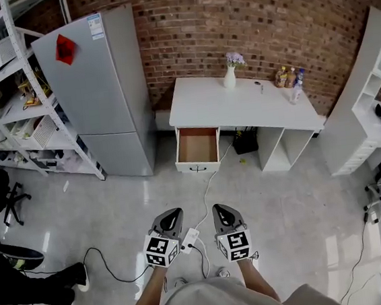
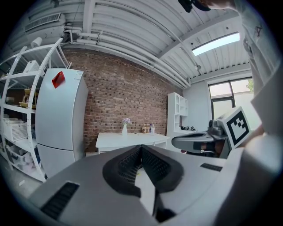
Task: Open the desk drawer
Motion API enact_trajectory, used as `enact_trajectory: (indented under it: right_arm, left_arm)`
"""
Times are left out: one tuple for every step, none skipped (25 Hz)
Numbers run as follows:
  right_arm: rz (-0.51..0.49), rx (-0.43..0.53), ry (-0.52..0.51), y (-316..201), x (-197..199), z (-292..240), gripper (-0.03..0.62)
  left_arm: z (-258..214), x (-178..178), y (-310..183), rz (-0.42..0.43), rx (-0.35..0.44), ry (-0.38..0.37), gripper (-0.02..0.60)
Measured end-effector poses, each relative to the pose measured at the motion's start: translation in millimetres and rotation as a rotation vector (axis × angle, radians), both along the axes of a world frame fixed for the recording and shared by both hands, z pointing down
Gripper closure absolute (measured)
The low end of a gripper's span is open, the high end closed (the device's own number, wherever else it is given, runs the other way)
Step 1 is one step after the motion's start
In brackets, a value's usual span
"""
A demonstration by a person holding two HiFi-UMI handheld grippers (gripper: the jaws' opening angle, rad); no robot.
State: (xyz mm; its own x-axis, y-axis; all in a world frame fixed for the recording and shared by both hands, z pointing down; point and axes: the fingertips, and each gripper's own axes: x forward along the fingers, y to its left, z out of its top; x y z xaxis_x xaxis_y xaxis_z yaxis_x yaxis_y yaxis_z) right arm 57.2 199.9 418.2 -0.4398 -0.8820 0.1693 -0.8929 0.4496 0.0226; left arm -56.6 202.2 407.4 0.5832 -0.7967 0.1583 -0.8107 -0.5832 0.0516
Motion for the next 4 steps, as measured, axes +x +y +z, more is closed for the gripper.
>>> enact_trajectory:
  right_arm:
    - [0.000, 0.000, -0.001, -1.2, -0.3, -0.6, 0.577]
    - [0.000, 0.001, -0.001, -2.6, -0.6, -1.6, 0.577]
    - [0.000, 0.002, -0.001, -3.9, -0.9, -2.6, 0.577]
    - [-0.001, 0.004, 0.000, -5.1, -1.3, -3.7, 0.577]
  left_arm:
    - [-0.9, 0.0, -1.2, 0.001, 0.000, 0.001, 0.569]
    - [-2.4, 0.0, -2.6, 0.001, 0.002, 0.002, 0.569]
    - [-4.1, -0.2, -3.8, 0.001, 0.004, 0.003, 0.569]
    - [-5.9, -0.4, -5.1, 0.001, 0.006, 0.005, 0.569]
